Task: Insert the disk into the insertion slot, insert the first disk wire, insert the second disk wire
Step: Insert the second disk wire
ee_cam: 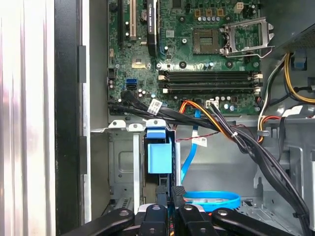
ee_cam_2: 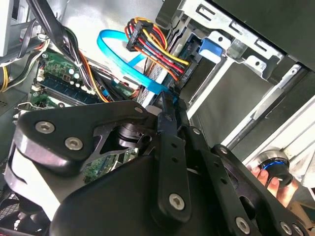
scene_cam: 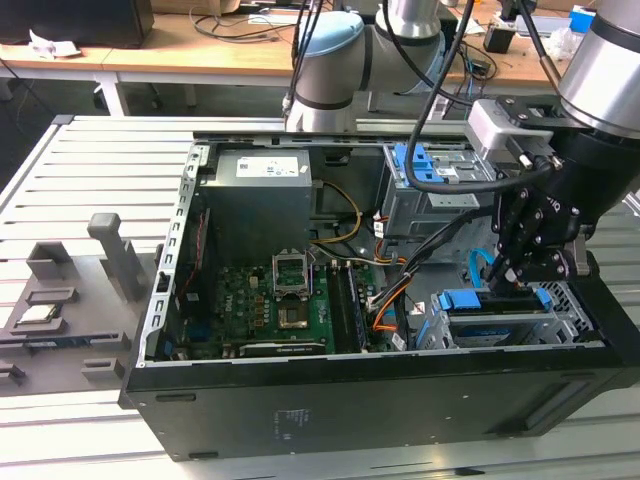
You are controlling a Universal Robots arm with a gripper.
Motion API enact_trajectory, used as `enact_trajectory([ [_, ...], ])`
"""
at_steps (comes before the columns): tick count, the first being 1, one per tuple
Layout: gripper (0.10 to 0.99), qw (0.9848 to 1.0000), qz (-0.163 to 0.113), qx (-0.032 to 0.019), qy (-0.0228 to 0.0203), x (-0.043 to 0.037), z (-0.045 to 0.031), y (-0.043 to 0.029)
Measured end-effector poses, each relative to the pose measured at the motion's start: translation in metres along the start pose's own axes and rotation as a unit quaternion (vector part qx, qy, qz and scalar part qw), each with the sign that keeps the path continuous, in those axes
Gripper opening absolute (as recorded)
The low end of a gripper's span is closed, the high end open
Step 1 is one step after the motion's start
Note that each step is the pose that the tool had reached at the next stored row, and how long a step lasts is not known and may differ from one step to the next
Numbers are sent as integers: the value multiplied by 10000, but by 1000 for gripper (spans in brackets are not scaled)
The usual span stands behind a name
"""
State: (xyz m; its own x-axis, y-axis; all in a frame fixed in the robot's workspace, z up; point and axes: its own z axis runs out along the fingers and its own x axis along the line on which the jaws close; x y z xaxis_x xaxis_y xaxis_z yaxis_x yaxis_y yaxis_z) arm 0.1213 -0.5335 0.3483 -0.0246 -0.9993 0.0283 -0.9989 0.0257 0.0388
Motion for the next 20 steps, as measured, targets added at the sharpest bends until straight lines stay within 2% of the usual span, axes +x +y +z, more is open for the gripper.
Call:
enact_trajectory([
  [11,157,10000,0,1,10,6,65,-10],
  [12,169,10000,0,1,11,6,66,-10],
  [13,235,10000,0,0,12,6,65,-10],
  [14,235,10000,0,0,12,6,65,-10],
  [15,235,10000,1,0,15,7,6,-8],
  [19,224,10000,0,1,25,-3,-124,-2],
  [20,153,10000,0,1,25,-5,-179,1],
])
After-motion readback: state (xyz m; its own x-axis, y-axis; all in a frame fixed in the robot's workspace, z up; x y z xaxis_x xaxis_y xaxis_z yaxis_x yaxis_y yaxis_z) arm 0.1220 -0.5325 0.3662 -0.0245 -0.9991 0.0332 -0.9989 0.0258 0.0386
